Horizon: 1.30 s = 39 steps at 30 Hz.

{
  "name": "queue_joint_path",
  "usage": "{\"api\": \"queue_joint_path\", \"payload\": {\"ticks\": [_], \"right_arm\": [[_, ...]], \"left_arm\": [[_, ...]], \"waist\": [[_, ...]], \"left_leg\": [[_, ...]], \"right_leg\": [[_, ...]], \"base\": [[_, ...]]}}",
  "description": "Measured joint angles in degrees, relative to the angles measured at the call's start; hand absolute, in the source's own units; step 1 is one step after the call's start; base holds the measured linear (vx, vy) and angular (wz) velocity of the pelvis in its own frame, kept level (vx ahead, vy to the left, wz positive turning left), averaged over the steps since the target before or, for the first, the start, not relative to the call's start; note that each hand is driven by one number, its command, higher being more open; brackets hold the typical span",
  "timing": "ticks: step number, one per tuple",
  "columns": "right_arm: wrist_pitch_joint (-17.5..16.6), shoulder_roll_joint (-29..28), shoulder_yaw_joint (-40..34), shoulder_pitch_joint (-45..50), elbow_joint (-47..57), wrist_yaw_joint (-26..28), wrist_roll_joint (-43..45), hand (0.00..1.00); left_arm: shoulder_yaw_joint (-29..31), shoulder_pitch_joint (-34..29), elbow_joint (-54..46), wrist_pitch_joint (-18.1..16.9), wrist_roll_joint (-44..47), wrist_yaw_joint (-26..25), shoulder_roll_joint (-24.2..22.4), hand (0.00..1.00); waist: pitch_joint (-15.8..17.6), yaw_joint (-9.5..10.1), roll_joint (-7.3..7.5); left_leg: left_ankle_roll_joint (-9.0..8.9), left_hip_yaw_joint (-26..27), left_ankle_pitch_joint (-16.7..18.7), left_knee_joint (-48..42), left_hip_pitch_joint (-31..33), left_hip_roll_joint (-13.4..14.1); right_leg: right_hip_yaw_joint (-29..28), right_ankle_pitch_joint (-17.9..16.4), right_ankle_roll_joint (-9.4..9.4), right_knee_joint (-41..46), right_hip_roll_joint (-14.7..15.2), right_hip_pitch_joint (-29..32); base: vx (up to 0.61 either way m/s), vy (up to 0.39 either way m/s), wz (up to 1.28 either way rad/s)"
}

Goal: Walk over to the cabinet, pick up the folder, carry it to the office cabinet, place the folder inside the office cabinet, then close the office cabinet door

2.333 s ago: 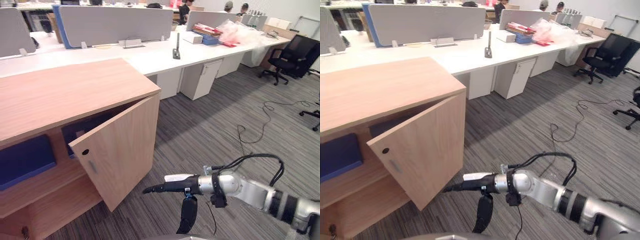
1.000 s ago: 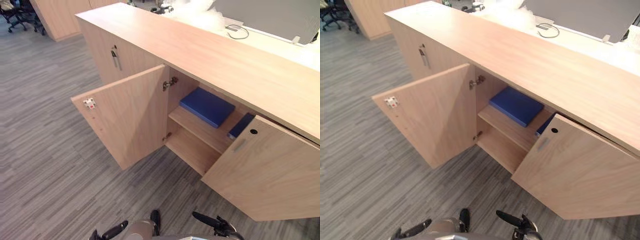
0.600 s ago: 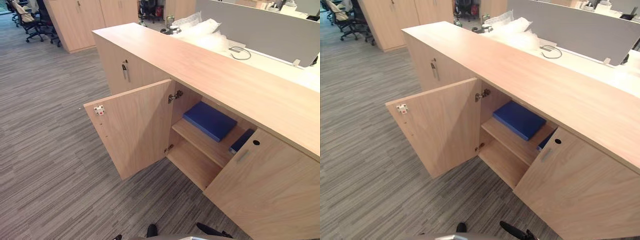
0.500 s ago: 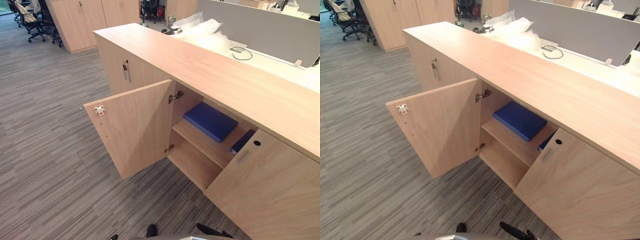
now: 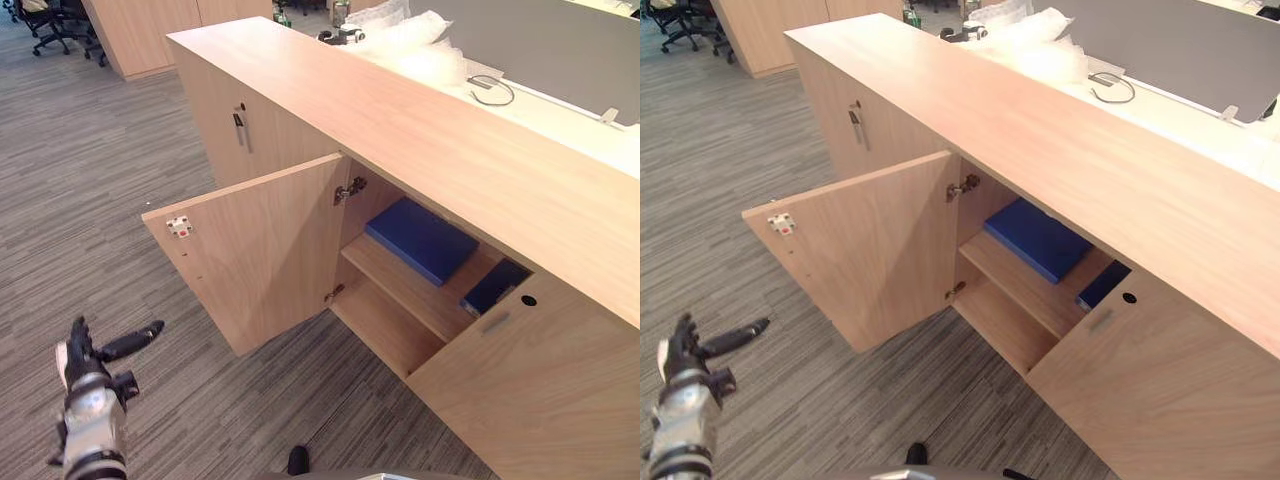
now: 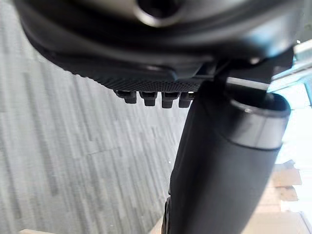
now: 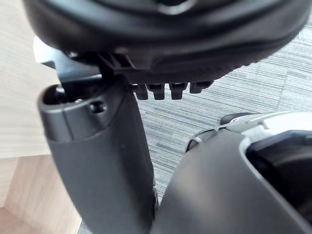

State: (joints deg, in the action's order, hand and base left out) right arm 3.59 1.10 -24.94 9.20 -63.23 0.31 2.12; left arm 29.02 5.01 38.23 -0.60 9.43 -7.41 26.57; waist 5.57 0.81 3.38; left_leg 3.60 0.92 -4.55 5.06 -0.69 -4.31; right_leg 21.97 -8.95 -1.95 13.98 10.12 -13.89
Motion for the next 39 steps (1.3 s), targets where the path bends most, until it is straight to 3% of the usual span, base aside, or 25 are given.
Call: {"api": "queue_joint_path", "payload": {"ticks": [3,5,6,7,9,11,15,20,25,29,31,35,37,39], "right_arm": [[0.06,0.86,-0.36,-0.40,-0.10,1.02,-0.50,1.00],[0.06,1.20,-0.36,-0.69,-0.04,1.12,-0.47,1.00],[0.07,1.22,-0.53,-0.66,-0.14,1.26,-0.45,1.00],[0.08,1.30,-0.87,-0.52,-0.18,1.31,-0.44,1.00],[-0.03,2.35,-0.89,-0.62,-0.16,1.65,-0.36,1.00],[0.05,2.87,-0.91,-0.32,-0.16,1.67,-0.26,1.00],[-0.22,2.76,-1.10,0.45,0.04,1.66,0.23,1.00],[-0.24,2.03,-1.95,0.60,-0.02,1.69,0.24,1.00],[-0.26,1.53,-3.16,0.61,-0.04,2.21,0.19,1.00],[-0.39,1.54,-3.15,0.61,-0.05,2.20,0.18,1.00],[-0.46,1.54,-3.07,0.63,-0.01,2.17,0.16,1.00],[-1.25,1.55,-3.12,1.91,0.09,1.98,0.12,1.00],[-1.42,1.90,-3.08,2.11,0.05,1.84,0.03,1.00],[-1.71,1.98,-2.89,2.08,-0.06,1.85,0.04,1.00]], "left_arm": [[-4.21,4.64,3.77,0.57,-0.01,0.65,3.84,1.00],[-7.70,7.21,5.86,1.21,-0.06,1.86,6.05,1.00],[-10.11,8.77,7.39,1.27,-0.31,2.65,7.37,1.00],[-11.11,9.89,8.47,1.28,-0.87,3.09,7.46,1.00],[-13.55,13.34,12.31,1.32,-1.85,4.42,7.94,1.00],[-15.26,15.71,14.34,1.32,-2.19,5.35,8.38,1.00],[-18.17,19.24,18.40,1.91,3.93,5.78,12.52,1.00],[-22.03,22.50,21.25,1.92,8.29,6.83,14.70,1.00],[-25.33,23.68,22.89,1.91,6.71,7.79,15.97,1.00],[-29.05,24.11,22.22,2.05,-1.63,6.43,15.84,1.00],[-31.00,22.17,17.89,3.35,-6.84,4.61,15.87,1.00],[-33.63,7.96,-3.78,3.90,-16.29,2.79,16.12,1.00],[-36.91,2.83,-11.87,3.80,-19.19,2.80,17.26,1.00],[-43.22,-2.33,-19.05,2.53,-25.91,3.47,21.26,1.00]], "waist": [[0.27,-0.26,-1.49],[0.39,-0.62,-1.96],[-0.02,-1.12,-1.60],[-0.54,-1.07,-1.64],[-0.84,-0.97,-3.44],[-0.88,-1.11,-4.35],[-0.64,-1.17,-3.49],[-0.69,-1.04,-2.41],[-0.66,-1.02,-2.36],[-0.60,-0.99,-2.34],[-0.48,-0.76,-2.24],[-0.46,1.31,-2.08],[-0.48,2.61,-2.07],[-0.49,3.25,-2.08]], "left_leg": [[-0.06,-0.14,0.01,-0.02,-1.33,1.93],[-1.07,0.04,0.07,-0.02,-1.99,2.56],[-2.34,0.01,0.50,0.01,-2.27,2.29],[-2.64,-0.04,0.42,0.03,-2.32,2.55],[-3.63,1.19,0.47,0.17,-2.30,3.85],[-4.26,1.71,0.46,0.30,-2.30,4.48],[-5.07,3.15,0.59,0.05,-2.34,5.41],[-5.07,3.78,0.60,0.01,-2.43,4.98],[-5.06,4.55,0.60,0.01,-2.49,4.61],[-4.75,4.52,0.39,0.05,-2.50,4.28],[-4.72,4.33,0.36,0.26,-2.35,4.13],[-4.60,3.03,0.40,0.29,-1.82,3.06],[-3.86,2.16,-0.05,0.10,-1.52,2.45],[-3.32,1.30,-0.32,0.05,-1.36,1.69]], "right_leg": [[-0.13,-3.57,-0.17,-4.08,-1.80,1.91],[-0.66,-1.71,0.00,-8.54,-2.18,4.11],[-1.37,0.44,-2.01,-8.39,-1.43,5.59],[-2.04,0.35,-2.15,-8.48,-1.69,5.61],[-3.41,0.24,-1.95,-9.42,-2.96,5.90],[-4.01,0.31,-1.71,-9.49,-3.74,6.19],[-5.62,0.63,-1.01,-9.77,-4.79,6.79],[-6.18,0.91,-1.33,-9.85,-4.07,6.87],[-6.82,1.88,-1.66,-10.35,-3.67,6.92],[-6.75,2.00,-1.84,-10.19,-3.23,6.97],[-6.60,2.00,-1.87,-10.10,-3.06,7.07],[-5.13,2.00,-2.58,-10.20,-2.09,6.86],[-4.20,1.99,-3.06,-10.22,-1.54,6.63],[-3.16,2.15,-3.61,-10.25,-0.87,6.15]], "base": [[0.06,-0.107,-0.05],[-0.06,-0.188,-0.01],[-0.08,-0.154,0.02],[-0.04,-0.157,-0.13],[-0.03,-0.153,-0.32],[-0.05,-0.110,-0.22],[-0.01,-0.047,-0.18],[0.00,0.023,-0.04],[-0.04,0.045,-0.07],[-0.08,0.032,0.02],[-0.07,0.024,0.06],[-0.02,0.027,0.19],[0.01,0.025,0.34],[-0.01,0.037,0.25]]}}
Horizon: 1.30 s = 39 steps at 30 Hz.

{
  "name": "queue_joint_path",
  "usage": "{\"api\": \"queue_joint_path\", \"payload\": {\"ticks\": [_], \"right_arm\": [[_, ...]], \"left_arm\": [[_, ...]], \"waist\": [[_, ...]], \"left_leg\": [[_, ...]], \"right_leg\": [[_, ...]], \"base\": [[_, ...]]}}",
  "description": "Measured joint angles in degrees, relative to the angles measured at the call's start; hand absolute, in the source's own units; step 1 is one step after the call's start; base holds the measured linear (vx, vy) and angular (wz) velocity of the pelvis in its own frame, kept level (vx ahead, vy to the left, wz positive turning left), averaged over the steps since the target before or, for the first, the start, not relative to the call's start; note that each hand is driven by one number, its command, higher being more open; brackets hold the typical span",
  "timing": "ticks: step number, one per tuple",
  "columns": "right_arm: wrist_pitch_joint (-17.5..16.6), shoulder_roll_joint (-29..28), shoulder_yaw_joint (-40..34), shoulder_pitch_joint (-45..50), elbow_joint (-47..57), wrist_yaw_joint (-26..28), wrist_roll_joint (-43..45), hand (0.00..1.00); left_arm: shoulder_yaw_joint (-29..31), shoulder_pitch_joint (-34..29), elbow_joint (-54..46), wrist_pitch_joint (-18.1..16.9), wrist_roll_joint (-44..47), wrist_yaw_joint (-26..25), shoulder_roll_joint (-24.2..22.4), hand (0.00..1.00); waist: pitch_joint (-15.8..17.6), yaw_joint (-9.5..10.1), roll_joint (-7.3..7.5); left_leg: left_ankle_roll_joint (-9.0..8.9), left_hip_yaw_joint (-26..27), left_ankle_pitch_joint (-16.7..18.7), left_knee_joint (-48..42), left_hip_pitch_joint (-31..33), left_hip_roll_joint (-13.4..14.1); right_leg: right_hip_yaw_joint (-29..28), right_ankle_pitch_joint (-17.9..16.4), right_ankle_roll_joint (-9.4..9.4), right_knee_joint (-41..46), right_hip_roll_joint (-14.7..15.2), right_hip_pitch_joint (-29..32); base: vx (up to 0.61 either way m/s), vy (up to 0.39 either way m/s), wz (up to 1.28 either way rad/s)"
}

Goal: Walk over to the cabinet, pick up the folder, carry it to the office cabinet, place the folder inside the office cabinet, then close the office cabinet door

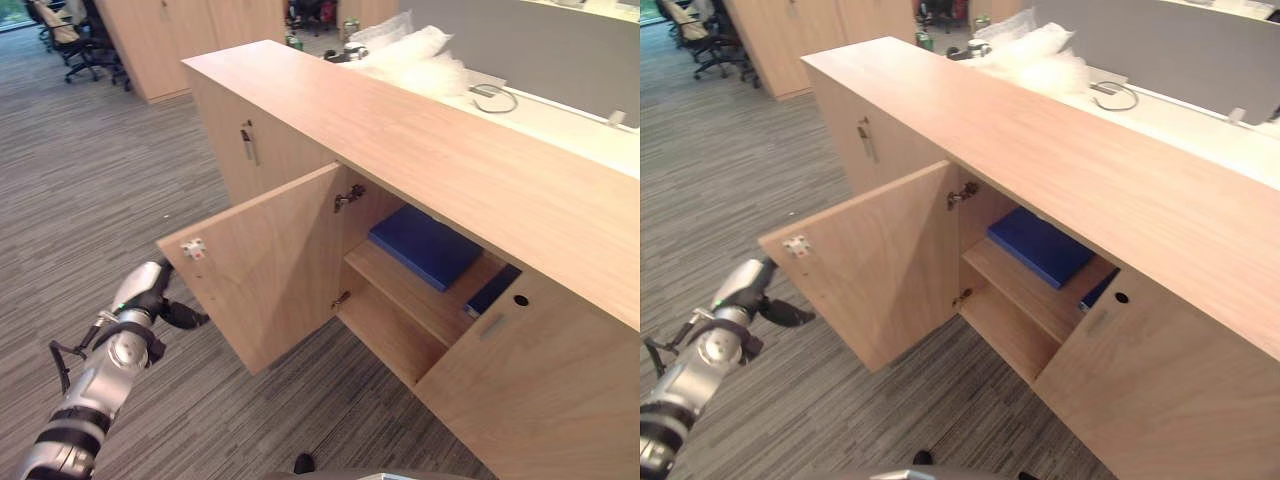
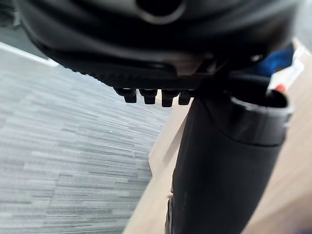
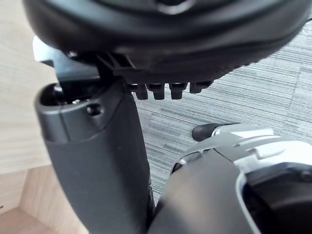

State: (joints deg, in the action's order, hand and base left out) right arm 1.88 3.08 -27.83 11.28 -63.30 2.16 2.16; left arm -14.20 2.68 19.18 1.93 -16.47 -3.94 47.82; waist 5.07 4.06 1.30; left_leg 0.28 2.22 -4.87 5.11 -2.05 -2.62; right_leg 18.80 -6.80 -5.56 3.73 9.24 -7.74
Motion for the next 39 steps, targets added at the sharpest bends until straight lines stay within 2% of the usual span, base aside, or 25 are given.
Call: {"api": "queue_joint_path", "payload": {"ticks": [1,4,6,7,9,10,13,19,23,25,27,29,31,32,33,34,35,37,39], "right_arm": [[-0.15,-0.01,0.15,0.00,-0.05,0.01,0.07,1.00],[-0.75,0.53,2.14,0.02,-0.59,-0.21,0.11,1.00],[-1.21,1.11,3.10,-0.13,-0.59,-0.34,0.05,1.00],[-1.45,1.45,4.14,-0.39,-0.66,-0.82,-0.31,1.00],[-1.78,1.43,4.29,-0.60,-0.69,-1.13,-1.05,1.00],[-2.09,1.43,4.26,-1.05,-1.11,-1.82,-2.11,1.00],[-2.08,1.40,4.26,-1.58,-1.60,-3.09,-2.17,1.00],[-1.94,1.26,4.41,-1.70,-1.69,-6.04,-2.16,1.00],[-2.08,0.84,9.17,-4.05,-1.73,-7.17,-2.11,1.00],[-2.50,0.96,11.19,-5.78,-1.61,-7.66,-2.07,1.00],[-3.04,0.19,11.11,-5.85,-1.48,-8.03,-2.04,1.00],[-2.81,-0.19,10.92,-5.08,-1.56,-8.49,-2.05,1.00],[-2.48,-0.27,10.24,-4.08,-1.61,-8.41,-2.02,1.00],[-2.33,-0.37,9.14,-3.67,-1.74,-8.32,-2.10,1.00],[-2.20,-0.34,8.41,-3.44,-1.78,-8.30,-2.10,1.00],[-1.90,0.12,6.02,-2.99,-1.76,-8.35,-2.26,1.00],[-1.67,0.45,4.34,-3.03,-1.69,-8.38,-2.63,1.00],[-0.89,0.78,3.35,-3.33,-1.71,-8.40,-2.77,1.00],[-0.28,0.99,1.81,-3.93,-1.70,-8.63,-3.23,1.00]], "left_arm": [[-1.51,-1.28,-1.45,-0.72,-2.25,0.18,1.08,1.00],[-8.74,-4.32,-6.19,-5.97,-10.18,1.96,4.88,1.00],[-12.11,-5.97,-9.11,-12.02,-15.89,1.78,5.74,1.00],[-14.42,-6.55,-11.62,-16.26,-20.11,0.67,5.62,1.00],[-16.21,-6.57,-14.09,-19.36,-22.34,-0.15,5.33,1.00],[-17.61,-6.57,-17.05,-22.43,-24.61,-1.54,3.67,1.00],[-18.90,-6.27,-20.45,-24.12,-25.55,-3.33,0.62,1.00],[-22.24,-4.93,-20.02,-23.59,-26.55,-6.67,-9.24,1.00],[-23.70,-4.36,-5.91,-21.39,-29.07,-8.41,-18.48,1.00],[-20.09,-6.77,0.24,-19.63,-28.64,-8.29,-23.37,1.00],[-13.33,-9.36,7.42,-16.70,-22.86,-7.48,-30.63,1.00],[-6.45,-10.84,12.41,-14.66,-17.04,-7.27,-35.36,1.00],[-1.09,-11.63,16.62,-11.84,-11.35,-7.37,-37.13,1.00],[1.38,-12.41,17.74,-9.71,-10.16,-7.43,-36.92,1.00],[2.47,-13.03,17.78,-8.94,-10.22,-7.49,-36.91,1.00],[4.60,-14.24,17.95,-7.86,-10.26,-7.46,-36.92,1.00],[6.49,-14.92,18.29,-7.58,-10.27,-7.41,-37.00,1.00],[9.00,-15.05,19.07,-7.46,-10.10,-7.24,-38.17,1.00],[13.52,-14.52,21.40,-7.42,-7.04,-7.27,-41.28,1.00]], "waist": [[-0.02,0.06,-0.03],[-0.18,-0.02,-0.51],[-0.35,-0.80,-0.77],[-0.37,-1.61,-0.76],[-0.46,-2.41,-0.62],[-0.42,-3.54,-0.42],[-0.76,-4.98,-0.12],[-0.74,-5.86,-0.20],[-0.66,-5.96,-0.11],[-0.49,-5.97,0.12],[-0.07,-6.36,1.12],[0.09,-6.34,1.67],[0.26,-6.35,1.76],[0.99,-6.44,1.56],[1.36,-6.49,1.13],[1.86,-6.18,-0.51],[2.20,-5.98,-1.34],[2.59,-5.79,-1.64],[2.89,-5.67,-2.05]], "left_leg": [[0.13,-0.04,0.02,0.00,-0.03,-0.17],[0.62,-0.03,0.18,0.03,-0.14,-0.91],[1.07,0.19,0.19,0.27,-0.17,-1.36],[1.43,0.40,0.22,0.28,-0.30,-1.55],[1.58,0.62,0.21,0.28,-0.32,-1.62],[1.65,0.66,0.22,0.29,-0.88,-1.74],[1.73,0.74,0.27,0.30,-1.14,-1.65],[1.73,0.72,0.33,0.30,-2.01,-1.17],[0.74,4.12,1.15,0.30,-1.88,0.43],[0.22,6.92,1.75,0.28,-1.54,1.38],[-0.29,8.94,2.27,-0.02,-1.73,2.32],[-0.80,10.19,2.64,-0.09,-2.60,3.01],[-1.19,11.31,5.20,-3.48,-2.88,4.35],[-1.63,11.53,9.16,-10.49,-1.44,6.08],[-1.86,11.66,11.18,-14.31,-0.46,7.23],[-2.34,12.03,14.85,-21.74,1.61,10.08],[-2.45,12.10,16.02,-24.72,2.65,11.23],[-2.52,10.64,16.14,-26.25,3.77,10.93],[-2.52,5.02,16.14,-27.21,5.34,9.73]], "right_leg": [[0.07,0.08,-0.15,-0.07,0.15,-0.11],[0.10,0.70,-1.08,-0.43,0.85,-0.48],[-0.11,1.15,-1.48,-0.64,1.22,-0.53],[-0.44,1.53,-1.59,-0.87,1.33,-0.55],[-0.65,1.73,-1.44,-1.18,1.37,-0.60],[-0.66,1.93,-1.37,-1.67,1.40,-1.26],[-0.76,1.92,-1.30,-1.95,1.24,-1.54],[-0.67,1.76,-0.68,-3.19,0.54,-2.90],[-4.18,1.76,-0.03,-3.24,-0.65,-1.10],[-7.10,2.01,0.35,-3.07,-1.29,0.81],[-8.99,2.17,0.50,-3.12,-2.32,1.46],[-9.29,2.18,0.52,-3.07,-2.90,1.16],[-9.33,2.20,0.55,-2.77,-3.46,0.03],[-9.33,2.21,0.57,-2.18,-4.17,-1.09],[-9.44,2.22,0.59,-1.72,-4.73,-1.45],[-9.90,2.22,0.60,-0.51,-6.34,-1.50],[-10.87,2.17,0.68,-0.16,-7.04,-1.21],[-11.96,2.05,0.88,-0.05,-7.03,-0.37],[-13.08,1.94,1.09,0.34,-6.91,1.17]], "base": [[-0.03,0.045,0.11],[-0.06,0.056,0.01],[-0.09,0.068,-0.08],[-0.08,0.055,-0.13],[-0.05,0.042,-0.11],[-0.04,0.035,-0.06],[-0.01,0.002,-0.04],[0.01,-0.028,-0.01],[0.00,-0.030,-0.43],[0.00,-0.028,-0.80],[0.04,-0.062,-0.50],[0.05,-0.068,-0.32],[0.04,-0.073,-0.33],[0.02,-0.081,-0.26],[0.01,-0.103,-0.43],[-0.01,-0.084,-0.48],[-0.02,-0.061,-0.49],[-0.04,-0.011,-0.32],[-0.07,0.015,-0.28]]}}
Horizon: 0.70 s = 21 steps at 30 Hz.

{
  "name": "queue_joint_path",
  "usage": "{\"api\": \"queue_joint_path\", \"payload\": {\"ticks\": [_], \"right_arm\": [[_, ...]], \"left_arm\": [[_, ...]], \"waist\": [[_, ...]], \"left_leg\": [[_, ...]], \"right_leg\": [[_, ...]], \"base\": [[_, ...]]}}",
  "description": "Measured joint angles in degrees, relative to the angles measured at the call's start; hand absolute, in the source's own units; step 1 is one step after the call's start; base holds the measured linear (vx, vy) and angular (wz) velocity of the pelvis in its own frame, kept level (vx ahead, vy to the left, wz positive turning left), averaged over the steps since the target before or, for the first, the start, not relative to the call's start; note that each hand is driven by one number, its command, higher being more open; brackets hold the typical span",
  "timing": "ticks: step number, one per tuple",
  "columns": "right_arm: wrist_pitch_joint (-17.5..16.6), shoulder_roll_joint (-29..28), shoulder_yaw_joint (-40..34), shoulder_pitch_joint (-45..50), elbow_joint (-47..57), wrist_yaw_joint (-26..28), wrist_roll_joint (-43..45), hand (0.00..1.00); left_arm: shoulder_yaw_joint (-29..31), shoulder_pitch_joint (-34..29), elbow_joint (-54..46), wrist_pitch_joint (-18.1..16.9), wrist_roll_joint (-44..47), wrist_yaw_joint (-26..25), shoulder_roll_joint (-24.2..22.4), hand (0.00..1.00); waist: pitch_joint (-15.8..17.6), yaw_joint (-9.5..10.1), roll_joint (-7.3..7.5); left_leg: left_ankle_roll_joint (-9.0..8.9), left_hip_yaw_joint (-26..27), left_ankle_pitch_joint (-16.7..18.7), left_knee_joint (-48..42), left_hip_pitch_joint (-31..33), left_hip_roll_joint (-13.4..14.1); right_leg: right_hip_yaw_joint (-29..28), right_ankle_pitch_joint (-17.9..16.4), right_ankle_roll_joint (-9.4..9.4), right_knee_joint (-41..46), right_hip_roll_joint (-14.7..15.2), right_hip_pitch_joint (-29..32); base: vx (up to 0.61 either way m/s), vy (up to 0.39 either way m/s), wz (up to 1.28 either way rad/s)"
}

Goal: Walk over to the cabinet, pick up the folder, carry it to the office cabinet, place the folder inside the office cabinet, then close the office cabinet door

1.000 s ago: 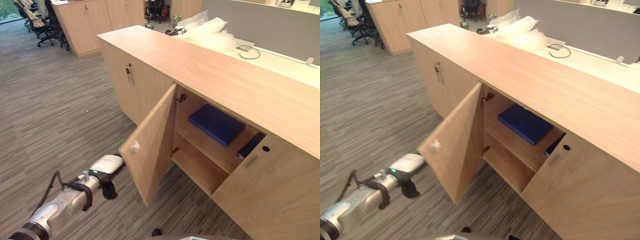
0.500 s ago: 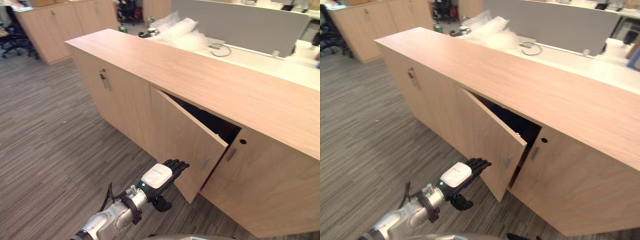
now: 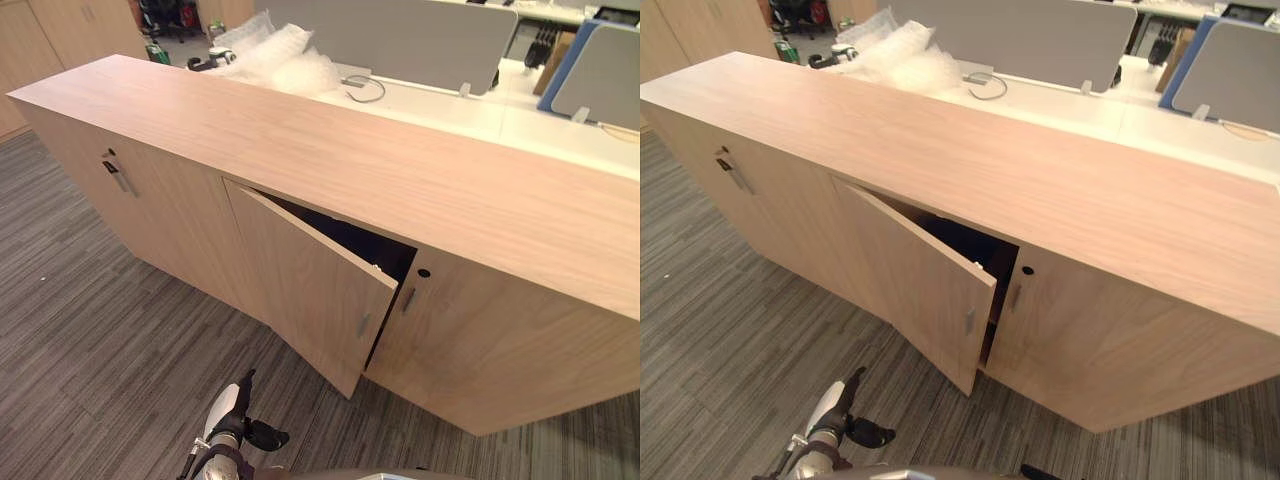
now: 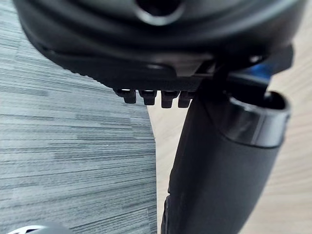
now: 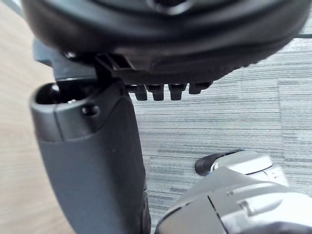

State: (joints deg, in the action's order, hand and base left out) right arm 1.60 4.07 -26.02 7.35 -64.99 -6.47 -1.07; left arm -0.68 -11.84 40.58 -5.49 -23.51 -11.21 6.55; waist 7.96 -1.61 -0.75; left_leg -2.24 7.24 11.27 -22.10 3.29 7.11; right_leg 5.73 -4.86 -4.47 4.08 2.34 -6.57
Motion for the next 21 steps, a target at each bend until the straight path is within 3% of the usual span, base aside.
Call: {"api": "queue_joint_path", "payload": {"ticks": [3,5,6,11,15,21], "right_arm": [[0.64,-0.26,1.24,-0.68,1.45,-0.41,0.11,1.00],[0.70,-0.53,3.18,-1.23,2.46,-0.43,-0.01,1.00],[0.71,-0.47,4.86,-1.34,3.38,-0.17,0.05,1.00],[0.56,-1.51,7.23,-0.46,5.72,-0.01,0.24,1.00],[0.34,-1.36,6.96,2.23,5.70,0.30,1.14,1.00],[0.35,-0.91,6.40,3.51,5.25,1.37,1.10,1.00]], "left_arm": [[8.11,1.74,4.29,1.16,10.70,-0.23,-5.48,1.00],[11.27,1.99,5.92,1.21,15.18,-0.43,-7.36,1.00],[13.31,2.18,6.86,1.17,17.11,-0.43,-7.98,1.00],[21.89,2.07,11.58,0.96,26.23,0.53,-8.63,1.00],[24.24,1.90,15.38,1.04,37.09,5.48,-8.67,1.00],[24.43,2.69,17.27,1.06,38.86,7.60,-9.05,1.00]], "waist": [[0.15,1.29,-0.19],[0.13,1.39,-0.33],[0.21,1.36,-0.58],[-3.22,2.05,0.46],[-4.31,2.18,0.20],[-5.59,2.62,-0.23]], "left_leg": [[-0.55,-10.13,0.35,-1.21,1.65,-2.41],[-1.02,-12.54,1.50,-0.94,1.33,-2.89],[-0.48,-12.10,3.01,0.15,0.69,-2.43],[-0.43,-6.57,1.93,6.17,-1.70,-3.22],[-0.97,-6.50,-0.25,10.86,-5.48,-3.39],[-1.04,-6.65,-1.43,13.62,-8.54,-1.88]], "right_leg": [[-3.11,-0.16,0.46,2.58,0.07,3.46],[-4.58,-0.32,0.61,3.58,0.07,4.73],[-5.26,-0.33,0.51,3.97,-0.06,5.15],[-7.81,3.15,1.07,-1.54,2.05,5.23],[-6.22,5.27,0.24,-4.32,2.37,2.79],[-4.99,4.96,0.21,-4.87,0.79,1.26]], "base": [[-0.11,0.042,-0.43],[-0.15,0.083,-0.41],[-0.18,0.129,-0.35],[-0.11,0.116,-0.55],[0.07,-0.022,-0.15],[0.14,-0.057,-0.01]]}}
